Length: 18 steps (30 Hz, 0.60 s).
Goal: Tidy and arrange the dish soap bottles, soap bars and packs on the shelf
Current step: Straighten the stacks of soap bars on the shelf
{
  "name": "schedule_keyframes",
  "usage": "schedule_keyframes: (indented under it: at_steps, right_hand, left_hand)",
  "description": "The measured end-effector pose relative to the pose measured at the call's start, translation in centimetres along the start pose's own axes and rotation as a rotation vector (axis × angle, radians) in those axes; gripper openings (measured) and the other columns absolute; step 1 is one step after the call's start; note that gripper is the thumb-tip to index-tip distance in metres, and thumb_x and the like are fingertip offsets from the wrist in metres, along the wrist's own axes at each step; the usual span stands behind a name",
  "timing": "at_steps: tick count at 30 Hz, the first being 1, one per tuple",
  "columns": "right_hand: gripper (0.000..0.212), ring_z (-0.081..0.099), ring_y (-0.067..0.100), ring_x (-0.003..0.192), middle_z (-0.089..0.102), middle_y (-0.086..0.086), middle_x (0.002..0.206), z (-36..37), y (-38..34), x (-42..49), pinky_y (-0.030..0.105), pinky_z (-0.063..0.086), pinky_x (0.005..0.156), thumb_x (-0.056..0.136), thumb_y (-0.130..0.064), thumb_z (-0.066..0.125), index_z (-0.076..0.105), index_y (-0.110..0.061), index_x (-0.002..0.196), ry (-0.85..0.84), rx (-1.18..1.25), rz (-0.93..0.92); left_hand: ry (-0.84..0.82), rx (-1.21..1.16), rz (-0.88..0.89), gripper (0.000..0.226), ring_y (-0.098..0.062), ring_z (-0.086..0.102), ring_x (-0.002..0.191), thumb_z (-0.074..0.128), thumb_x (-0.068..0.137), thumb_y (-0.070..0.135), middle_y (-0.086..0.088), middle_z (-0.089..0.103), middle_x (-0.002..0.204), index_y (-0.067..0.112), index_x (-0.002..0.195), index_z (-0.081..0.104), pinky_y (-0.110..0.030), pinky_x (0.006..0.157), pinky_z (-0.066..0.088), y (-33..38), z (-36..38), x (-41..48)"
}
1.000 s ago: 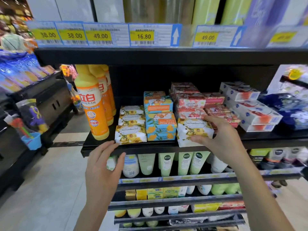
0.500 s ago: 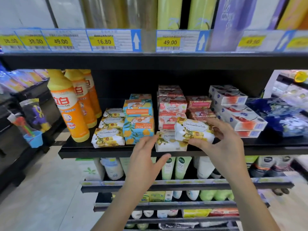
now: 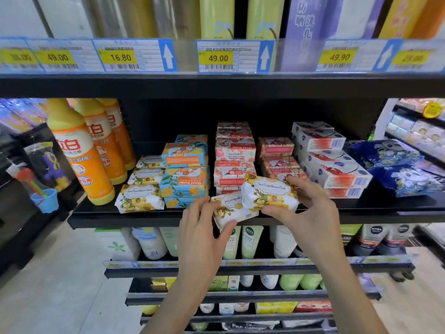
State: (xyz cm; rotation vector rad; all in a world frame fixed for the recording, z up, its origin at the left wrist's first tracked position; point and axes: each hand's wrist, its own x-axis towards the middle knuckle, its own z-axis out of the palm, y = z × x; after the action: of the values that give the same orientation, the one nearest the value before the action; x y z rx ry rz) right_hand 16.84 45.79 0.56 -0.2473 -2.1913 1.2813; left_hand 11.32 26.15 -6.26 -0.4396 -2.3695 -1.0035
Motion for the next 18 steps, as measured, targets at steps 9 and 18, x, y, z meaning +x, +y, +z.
schedule_keyframes:
  at_steps: [9,18]
  right_hand:
    - [0.092,0.059,0.013,0.12,0.058,-0.016,0.128,-0.3,0.2,-0.4,0.045,0.051,0.103,0.046,-0.068,0.08,0.063,-0.034,0.13,0.013,0.007,0.0]
    - [0.098,0.054,0.011,0.124,0.049,-0.02,0.131,-0.2,-1.1,-0.6,0.037,0.046,0.107,0.048,-0.065,0.08,0.059,-0.034,0.138,-0.057,0.006,-0.017]
  left_hand:
    - [-0.12,-0.129,-0.159,0.066,-0.015,0.051,0.121,0.085,0.081,0.037,0.008,0.05,0.128,0.024,0.138,0.053,-0.042,0.103,0.049,0.9,-0.8,0.4]
    - [-0.224,-0.133,-0.158,0.071,-0.011,0.049,0.111,0.086,0.078,0.042,0.023,0.051,0.112,0.029,0.141,0.055,-0.019,0.09,0.041,1.0,-2.3,0.6]
